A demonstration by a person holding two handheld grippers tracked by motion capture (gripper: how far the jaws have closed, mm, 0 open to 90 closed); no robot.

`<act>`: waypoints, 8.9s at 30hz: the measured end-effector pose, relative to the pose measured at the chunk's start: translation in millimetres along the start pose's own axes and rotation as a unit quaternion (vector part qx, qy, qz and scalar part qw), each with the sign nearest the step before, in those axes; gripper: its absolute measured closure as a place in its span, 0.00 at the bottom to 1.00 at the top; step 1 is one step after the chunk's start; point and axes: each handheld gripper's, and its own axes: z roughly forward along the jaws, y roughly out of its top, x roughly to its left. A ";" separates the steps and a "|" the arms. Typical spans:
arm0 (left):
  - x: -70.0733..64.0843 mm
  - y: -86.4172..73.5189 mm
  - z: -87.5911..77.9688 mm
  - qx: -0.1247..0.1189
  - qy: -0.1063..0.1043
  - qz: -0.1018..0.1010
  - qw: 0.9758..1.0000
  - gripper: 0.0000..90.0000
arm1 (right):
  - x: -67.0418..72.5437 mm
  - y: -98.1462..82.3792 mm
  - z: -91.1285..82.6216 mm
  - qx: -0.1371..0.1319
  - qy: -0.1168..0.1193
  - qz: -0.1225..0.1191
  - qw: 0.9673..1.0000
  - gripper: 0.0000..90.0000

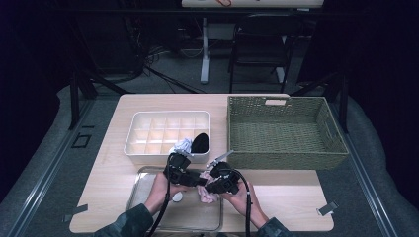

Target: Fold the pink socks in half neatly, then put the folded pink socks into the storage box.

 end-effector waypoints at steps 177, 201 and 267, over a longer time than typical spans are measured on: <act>91.8 25.5 -97.0 -0.125 0.254 -0.016 0.959 0.76 | -58.8 -68.4 -55.1 -0.026 -0.112 0.003 0.993 0.00; 101.3 23.2 -82.9 -0.059 0.187 -0.047 0.980 0.74 | -58.6 -67.8 -57.7 -0.024 -0.116 0.001 0.993 0.00; 95.6 34.7 -82.0 -0.008 0.193 -0.045 0.980 0.52 | -57.0 -65.6 -60.0 -0.029 -0.064 0.057 0.996 0.11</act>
